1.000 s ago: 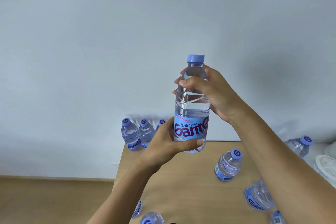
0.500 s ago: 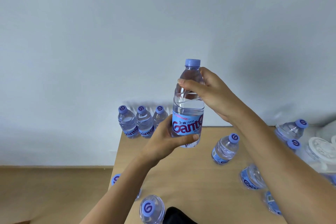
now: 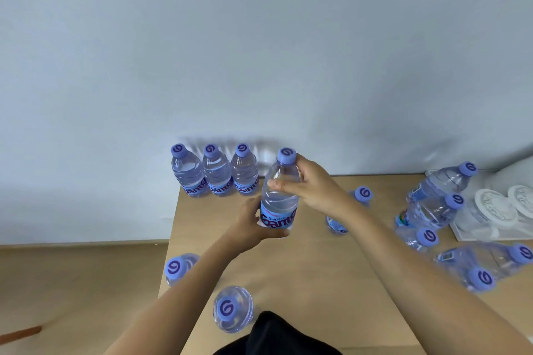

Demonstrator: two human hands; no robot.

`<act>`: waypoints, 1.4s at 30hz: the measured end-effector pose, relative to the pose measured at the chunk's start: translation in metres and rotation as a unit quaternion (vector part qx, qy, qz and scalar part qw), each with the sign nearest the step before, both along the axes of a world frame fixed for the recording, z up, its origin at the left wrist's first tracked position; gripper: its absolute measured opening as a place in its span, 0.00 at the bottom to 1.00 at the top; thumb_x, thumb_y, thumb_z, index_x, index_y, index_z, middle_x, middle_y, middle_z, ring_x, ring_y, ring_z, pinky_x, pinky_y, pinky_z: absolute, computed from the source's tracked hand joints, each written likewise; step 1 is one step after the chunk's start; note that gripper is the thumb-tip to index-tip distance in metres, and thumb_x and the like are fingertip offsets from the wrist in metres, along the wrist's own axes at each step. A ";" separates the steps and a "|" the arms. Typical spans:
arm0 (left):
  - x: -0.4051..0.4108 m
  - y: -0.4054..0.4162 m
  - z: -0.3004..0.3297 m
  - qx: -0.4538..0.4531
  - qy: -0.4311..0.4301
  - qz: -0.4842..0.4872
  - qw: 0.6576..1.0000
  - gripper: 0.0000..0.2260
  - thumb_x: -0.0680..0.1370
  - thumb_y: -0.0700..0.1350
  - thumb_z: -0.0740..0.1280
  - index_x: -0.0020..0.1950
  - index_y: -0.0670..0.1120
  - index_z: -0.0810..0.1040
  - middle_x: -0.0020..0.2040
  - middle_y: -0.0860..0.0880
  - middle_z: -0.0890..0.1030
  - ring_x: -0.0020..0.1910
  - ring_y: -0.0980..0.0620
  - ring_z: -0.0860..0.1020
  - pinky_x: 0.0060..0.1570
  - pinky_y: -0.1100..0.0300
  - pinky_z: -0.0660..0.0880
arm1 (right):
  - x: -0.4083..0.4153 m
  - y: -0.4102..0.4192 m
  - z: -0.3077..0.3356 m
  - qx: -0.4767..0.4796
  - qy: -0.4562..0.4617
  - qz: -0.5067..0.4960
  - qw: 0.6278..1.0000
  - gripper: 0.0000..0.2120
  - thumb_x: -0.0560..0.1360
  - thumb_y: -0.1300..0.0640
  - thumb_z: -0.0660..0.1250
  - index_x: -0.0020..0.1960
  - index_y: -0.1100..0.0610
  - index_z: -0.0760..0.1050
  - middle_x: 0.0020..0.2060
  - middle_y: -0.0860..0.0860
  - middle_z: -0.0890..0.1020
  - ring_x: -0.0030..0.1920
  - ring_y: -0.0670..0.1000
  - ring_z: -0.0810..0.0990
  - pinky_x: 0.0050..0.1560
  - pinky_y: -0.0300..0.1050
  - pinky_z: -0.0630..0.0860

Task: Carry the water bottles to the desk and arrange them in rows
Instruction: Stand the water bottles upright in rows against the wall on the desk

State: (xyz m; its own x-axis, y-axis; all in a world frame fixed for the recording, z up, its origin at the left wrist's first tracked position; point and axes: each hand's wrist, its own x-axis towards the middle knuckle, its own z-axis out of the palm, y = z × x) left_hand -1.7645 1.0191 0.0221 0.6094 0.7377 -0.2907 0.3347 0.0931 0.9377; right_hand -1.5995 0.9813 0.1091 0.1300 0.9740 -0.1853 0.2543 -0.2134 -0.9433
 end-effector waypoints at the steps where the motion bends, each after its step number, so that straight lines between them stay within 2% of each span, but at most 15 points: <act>1: 0.000 0.000 -0.010 0.007 0.020 0.008 1.000 0.26 0.63 0.38 0.82 0.55 0.55 0.77 0.55 0.52 0.81 0.55 0.54 0.79 0.57 0.58 0.76 | -0.002 -0.002 -0.009 -0.005 0.001 -0.001 1.000 0.11 0.74 0.59 0.75 0.51 0.50 0.75 0.41 0.40 0.83 0.45 0.38 0.81 0.50 0.35 0.74; 3: 0.002 0.000 -0.025 0.011 0.064 0.015 0.998 0.28 0.62 0.38 0.83 0.58 0.50 0.76 0.58 0.45 0.78 0.57 0.48 0.78 0.60 0.51 0.76 | -0.006 -0.006 -0.028 -0.013 -0.005 -0.007 1.000 0.13 0.73 0.60 0.76 0.52 0.49 0.75 0.42 0.39 0.84 0.45 0.36 0.82 0.47 0.31 0.74; 5: 0.003 0.000 -0.038 0.009 0.094 0.012 0.995 0.29 0.62 0.38 0.83 0.59 0.45 0.76 0.57 0.44 0.79 0.55 0.46 0.78 0.57 0.51 0.77 | -0.009 -0.008 -0.044 -0.026 -0.028 -0.016 0.999 0.15 0.72 0.59 0.77 0.53 0.51 0.75 0.46 0.44 0.84 0.49 0.42 0.82 0.51 0.37 0.77; 7: 0.004 0.000 -0.048 0.002 0.110 0.007 0.994 0.28 0.61 0.37 0.82 0.57 0.44 0.77 0.53 0.47 0.80 0.51 0.49 0.79 0.49 0.61 0.77 | -0.010 -0.010 -0.055 -0.038 -0.044 -0.024 0.998 0.14 0.71 0.57 0.77 0.52 0.51 0.75 0.47 0.47 0.83 0.49 0.46 0.81 0.51 0.37 0.75; 9: 0.005 0.001 -0.055 0.002 0.115 0.006 0.993 0.25 0.61 0.35 0.82 0.53 0.47 0.76 0.47 0.53 0.79 0.45 0.54 0.78 0.39 0.73 0.72 | -0.012 -0.012 -0.065 -0.039 -0.045 -0.033 0.998 0.15 0.71 0.57 0.78 0.52 0.49 0.75 0.45 0.44 0.81 0.45 0.43 0.79 0.46 0.30 0.72; 12: 0.007 0.004 -0.063 0.017 0.121 0.011 0.992 0.26 0.60 0.33 0.81 0.52 0.49 0.75 0.44 0.56 0.78 0.41 0.58 0.77 0.35 0.77 0.69 | -0.015 -0.012 -0.076 -0.042 -0.043 -0.039 0.997 0.17 0.71 0.58 0.78 0.55 0.51 0.74 0.46 0.45 0.81 0.45 0.42 0.78 0.45 0.28 0.71; 16: 0.011 0.005 -0.073 0.044 0.127 0.032 0.990 0.32 0.61 0.35 0.81 0.62 0.41 0.73 0.54 0.45 0.81 0.52 0.45 0.79 0.51 0.56 0.76 | -0.017 -0.010 -0.087 -0.040 -0.034 -0.038 0.998 0.19 0.70 0.61 0.78 0.58 0.56 0.75 0.49 0.48 0.82 0.44 0.34 0.79 0.47 0.26 0.71; 19: 0.012 0.006 -0.080 0.069 0.140 0.051 0.986 0.32 0.62 0.38 0.82 0.61 0.39 0.72 0.54 0.43 0.82 0.51 0.42 0.80 0.50 0.48 0.77 | -0.017 -0.007 -0.095 -0.027 -0.041 -0.040 0.998 0.21 0.69 0.62 0.78 0.57 0.52 0.74 0.49 0.46 0.81 0.45 0.33 0.78 0.49 0.26 0.70; 21: 0.014 0.008 -0.084 0.073 0.134 0.071 0.986 0.31 0.62 0.37 0.82 0.60 0.38 0.73 0.53 0.43 0.82 0.52 0.42 0.80 0.49 0.51 0.77 | -0.017 -0.003 -0.100 -0.017 -0.054 -0.042 0.998 0.23 0.68 0.62 0.79 0.58 0.50 0.74 0.49 0.44 0.80 0.48 0.36 0.77 0.51 0.25 0.70; 24: 0.020 0.015 -0.087 0.064 0.118 0.103 0.986 0.30 0.62 0.34 0.81 0.62 0.38 0.74 0.56 0.42 0.79 0.54 0.44 0.78 0.50 0.56 0.74 | -0.017 0.005 -0.106 -0.002 -0.066 -0.045 0.997 0.24 0.68 0.61 0.79 0.61 0.52 0.75 0.49 0.39 0.79 0.49 0.28 0.75 0.51 0.23 0.68; 30: 0.037 0.031 -0.088 0.071 0.088 0.148 0.983 0.34 0.62 0.33 0.80 0.66 0.41 0.74 0.56 0.46 0.74 0.53 0.50 0.75 0.46 0.73 0.69 | -0.004 0.029 -0.108 0.012 -0.073 -0.037 0.997 0.21 0.69 0.61 0.78 0.58 0.52 0.74 0.48 0.46 0.80 0.46 0.27 0.76 0.46 0.23 0.69; 33: 0.047 0.037 -0.087 0.052 0.075 0.192 0.977 0.33 0.62 0.32 0.80 0.64 0.41 0.73 0.57 0.47 0.76 0.51 0.49 0.79 0.48 0.68 0.74 | 0.003 0.040 -0.108 0.024 -0.072 -0.032 0.997 0.22 0.69 0.59 0.77 0.58 0.50 0.73 0.49 0.41 0.79 0.48 0.31 0.77 0.49 0.23 0.69; 37: 0.061 0.038 -0.089 0.035 0.061 0.259 0.963 0.29 0.62 0.30 0.79 0.61 0.39 0.75 0.54 0.49 0.77 0.50 0.49 0.79 0.52 0.54 0.78 | 0.011 0.052 -0.112 0.045 -0.128 -0.023 0.991 0.26 0.69 0.58 0.79 0.64 0.60 0.75 0.63 0.48 0.69 0.66 0.46 0.69 0.68 0.34 0.63; 39: 0.068 0.039 -0.091 0.019 0.059 0.298 0.953 0.27 0.63 0.29 0.78 0.59 0.39 0.75 0.54 0.47 0.77 0.50 0.50 0.79 0.51 0.56 0.78 | 0.013 0.056 -0.112 0.037 -0.141 -0.026 0.989 0.27 0.69 0.57 0.79 0.65 0.60 0.75 0.63 0.49 0.66 0.68 0.52 0.67 0.70 0.40 0.63; 42: 0.077 0.040 -0.094 -0.009 0.060 0.347 0.936 0.25 0.64 0.27 0.76 0.58 0.37 0.75 0.56 0.42 0.77 0.50 0.51 0.78 0.49 0.60 0.77 | 0.016 0.061 -0.113 0.030 -0.143 -0.021 0.989 0.27 0.70 0.56 0.78 0.67 0.57 0.74 0.59 0.48 0.64 0.66 0.55 0.67 0.67 0.40 0.63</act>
State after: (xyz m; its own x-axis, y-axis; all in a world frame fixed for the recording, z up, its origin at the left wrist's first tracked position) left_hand -1.6875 1.0594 -0.0718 -0.0520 0.9382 -0.3423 0.2919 0.3421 0.8932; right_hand -1.5832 1.0424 -0.0042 0.2096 0.9747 -0.0771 0.5044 -0.1753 -0.8455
